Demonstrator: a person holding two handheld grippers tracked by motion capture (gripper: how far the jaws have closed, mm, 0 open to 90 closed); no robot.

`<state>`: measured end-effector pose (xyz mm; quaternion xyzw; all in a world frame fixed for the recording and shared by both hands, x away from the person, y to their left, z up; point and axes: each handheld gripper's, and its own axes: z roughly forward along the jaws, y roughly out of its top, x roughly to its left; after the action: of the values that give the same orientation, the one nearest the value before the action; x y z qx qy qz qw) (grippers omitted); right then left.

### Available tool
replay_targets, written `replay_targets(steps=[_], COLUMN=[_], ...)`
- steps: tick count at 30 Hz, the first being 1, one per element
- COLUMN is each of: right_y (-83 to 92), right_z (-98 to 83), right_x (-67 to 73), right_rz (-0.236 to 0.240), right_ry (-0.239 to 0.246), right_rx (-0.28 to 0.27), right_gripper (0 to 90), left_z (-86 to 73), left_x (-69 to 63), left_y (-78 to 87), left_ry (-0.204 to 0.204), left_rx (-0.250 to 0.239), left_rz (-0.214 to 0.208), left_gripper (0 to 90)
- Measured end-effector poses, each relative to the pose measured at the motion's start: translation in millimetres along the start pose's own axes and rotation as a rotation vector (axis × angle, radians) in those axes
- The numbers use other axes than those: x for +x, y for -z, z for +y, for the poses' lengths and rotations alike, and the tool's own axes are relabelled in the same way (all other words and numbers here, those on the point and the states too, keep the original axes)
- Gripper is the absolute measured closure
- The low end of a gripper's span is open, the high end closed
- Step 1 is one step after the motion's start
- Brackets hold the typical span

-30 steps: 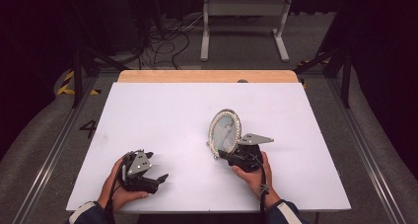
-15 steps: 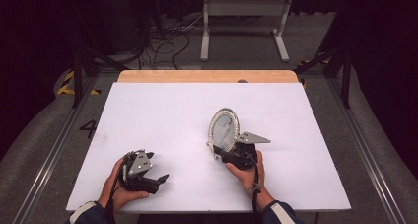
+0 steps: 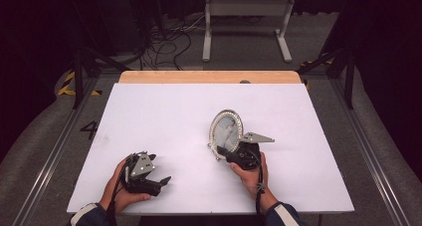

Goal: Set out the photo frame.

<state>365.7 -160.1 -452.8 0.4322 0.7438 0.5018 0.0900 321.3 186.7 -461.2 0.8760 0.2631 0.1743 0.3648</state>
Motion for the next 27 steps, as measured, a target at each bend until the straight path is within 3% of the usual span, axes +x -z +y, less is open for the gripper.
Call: replay_targets(steps=[12,18,25,27], right_y=[4.0,7.1,6.8,5.7], right_z=[4.6,6.7,7.3,6.3], right_x=[-9.2,-12.0,-12.5,-10.2], right_rz=[0.106,0.145,0.156,0.134], right_ry=[-0.023,-0.009,0.002,0.024], right_rx=[0.084,0.129,0.141,0.142], right_gripper=[78.4,80.4,77.2,70.1], left_z=[0.7,1.3,8.0,13.9], left_x=[-0.9,-1.9,-1.5,0.0], left_y=[1.2,0.9,-0.3,-2.6], left_ry=[-0.005,-0.01,-0.002,0.001], left_rx=[-0.015,-0.018,-0.06,-0.082], left_rz=[-0.013,-0.024,-0.025,-0.027], left_gripper=[12.3,12.2,12.5,12.7])
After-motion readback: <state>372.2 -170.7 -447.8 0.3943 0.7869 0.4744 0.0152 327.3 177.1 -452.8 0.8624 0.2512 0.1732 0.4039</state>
